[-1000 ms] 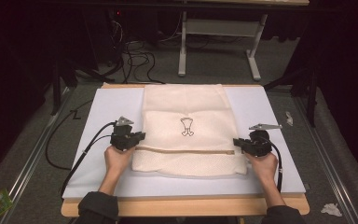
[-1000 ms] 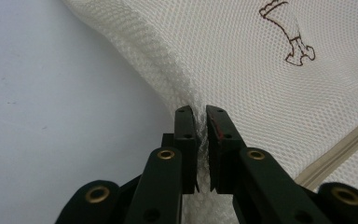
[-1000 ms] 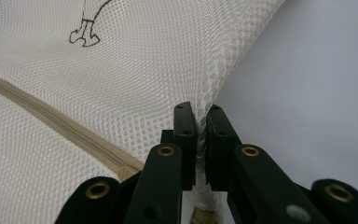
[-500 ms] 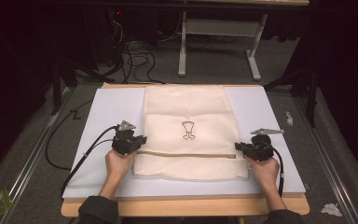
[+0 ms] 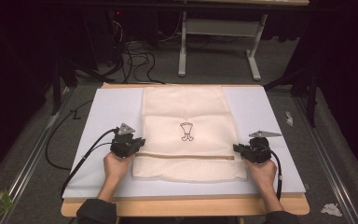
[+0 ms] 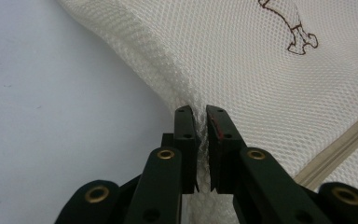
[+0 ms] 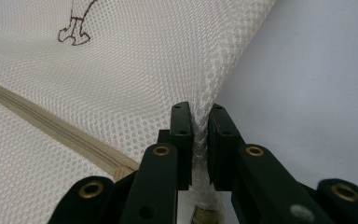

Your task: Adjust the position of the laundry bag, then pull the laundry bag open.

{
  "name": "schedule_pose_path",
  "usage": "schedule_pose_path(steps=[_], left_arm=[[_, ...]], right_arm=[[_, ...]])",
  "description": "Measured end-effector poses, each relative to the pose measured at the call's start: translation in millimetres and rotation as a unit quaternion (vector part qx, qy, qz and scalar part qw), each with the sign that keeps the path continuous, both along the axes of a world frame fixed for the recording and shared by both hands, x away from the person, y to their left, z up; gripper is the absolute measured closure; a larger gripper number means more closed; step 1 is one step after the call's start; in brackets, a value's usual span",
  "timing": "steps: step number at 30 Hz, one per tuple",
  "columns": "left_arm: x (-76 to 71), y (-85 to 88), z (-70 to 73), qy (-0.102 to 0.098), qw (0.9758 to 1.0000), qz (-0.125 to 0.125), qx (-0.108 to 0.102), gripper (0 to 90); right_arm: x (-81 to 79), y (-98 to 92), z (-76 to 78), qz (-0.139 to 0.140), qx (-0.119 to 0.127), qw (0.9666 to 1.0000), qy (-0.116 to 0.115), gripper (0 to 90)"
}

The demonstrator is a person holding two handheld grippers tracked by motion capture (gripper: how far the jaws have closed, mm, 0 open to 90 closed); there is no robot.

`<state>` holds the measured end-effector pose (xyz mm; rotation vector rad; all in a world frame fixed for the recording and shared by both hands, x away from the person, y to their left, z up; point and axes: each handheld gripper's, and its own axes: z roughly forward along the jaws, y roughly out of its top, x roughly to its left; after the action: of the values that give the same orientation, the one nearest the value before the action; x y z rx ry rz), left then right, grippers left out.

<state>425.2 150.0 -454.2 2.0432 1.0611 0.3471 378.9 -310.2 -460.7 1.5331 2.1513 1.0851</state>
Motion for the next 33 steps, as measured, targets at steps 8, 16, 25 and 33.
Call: schedule_pose_path(steps=[8, 16, 25, 33], left_arm=[[-3.2, 0.6, 0.0, -0.013, 0.9999, 0.006, 0.005, 77.4], [-12.1, 1.0, -2.8, -0.035, 0.9991, 0.015, 0.018, 64.9], [-44.0, -7.5, -1.0, -0.078, 0.9969, -0.002, 0.009, 47.9], [-49.2, -32.2, -19.0, -0.048, 0.9981, -0.036, -0.010, 45.5]], right_arm=[[-0.8, 0.2, 0.2, -0.002, -0.006, 1.0000, -0.005, 78.8], [-2.3, -1.2, -3.2, -0.007, -0.011, 0.9999, 0.000, 68.8], [-3.9, 2.3, -9.1, -0.003, -0.017, 0.9998, 0.013, 49.7], [-6.1, 7.0, -12.1, 0.000, -0.004, 0.9998, 0.019, 46.1]])
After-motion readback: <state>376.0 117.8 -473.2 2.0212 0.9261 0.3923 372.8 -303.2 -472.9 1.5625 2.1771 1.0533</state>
